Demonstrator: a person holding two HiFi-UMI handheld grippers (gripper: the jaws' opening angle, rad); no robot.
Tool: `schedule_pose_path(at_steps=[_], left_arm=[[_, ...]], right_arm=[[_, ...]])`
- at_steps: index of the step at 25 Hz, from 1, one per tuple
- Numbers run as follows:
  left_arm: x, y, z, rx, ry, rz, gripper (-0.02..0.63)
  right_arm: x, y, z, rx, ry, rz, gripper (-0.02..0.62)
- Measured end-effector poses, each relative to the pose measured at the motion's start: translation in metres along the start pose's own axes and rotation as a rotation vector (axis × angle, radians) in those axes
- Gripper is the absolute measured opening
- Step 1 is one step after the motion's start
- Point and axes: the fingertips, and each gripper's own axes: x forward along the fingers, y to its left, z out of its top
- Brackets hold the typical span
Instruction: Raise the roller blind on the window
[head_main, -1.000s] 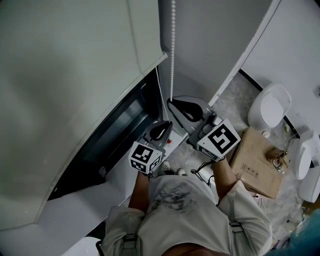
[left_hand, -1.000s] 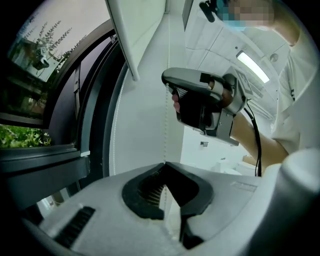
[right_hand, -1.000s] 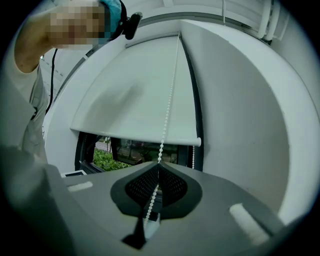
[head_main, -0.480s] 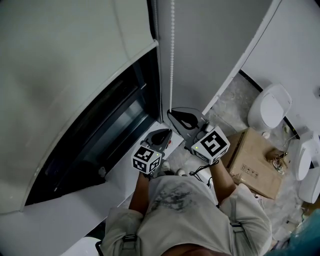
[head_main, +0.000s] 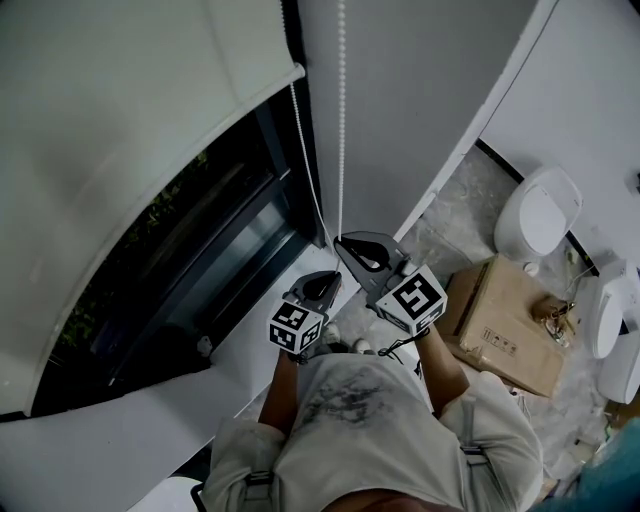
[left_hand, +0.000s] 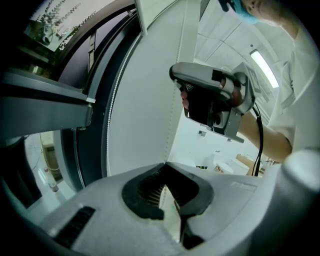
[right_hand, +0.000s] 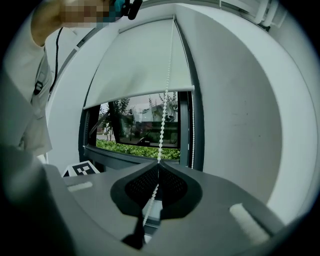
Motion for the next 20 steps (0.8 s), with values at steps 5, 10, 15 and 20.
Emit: schedule_pose_path(at_steps=[5,10,15,20], left_arm=[[-0.001,-0.003,-0.009,0.013,0.016,0.010,0.011],[-0.007,-0.008,0.001,0.056,-0.007,0.017,0.012],[-0.026,-0.013,0.043,0.096,-0.098,0.036,0.016],[-0.054,-0.020,0.106,0.152,-0.209,0.035,0.041]], right_arm=[[-0.002,0.004,-0.006,0.010,-0.001,0.001,0.011],[-0.002,0.004,-0.005,-0.006,0.000,0.001,0.009],[-0.004,0.003,-0.005,-0.008,0.001,-0.001,0.011],[-0.005,0.002,-0.010,-0.006,0.013,-0.001,0.011]])
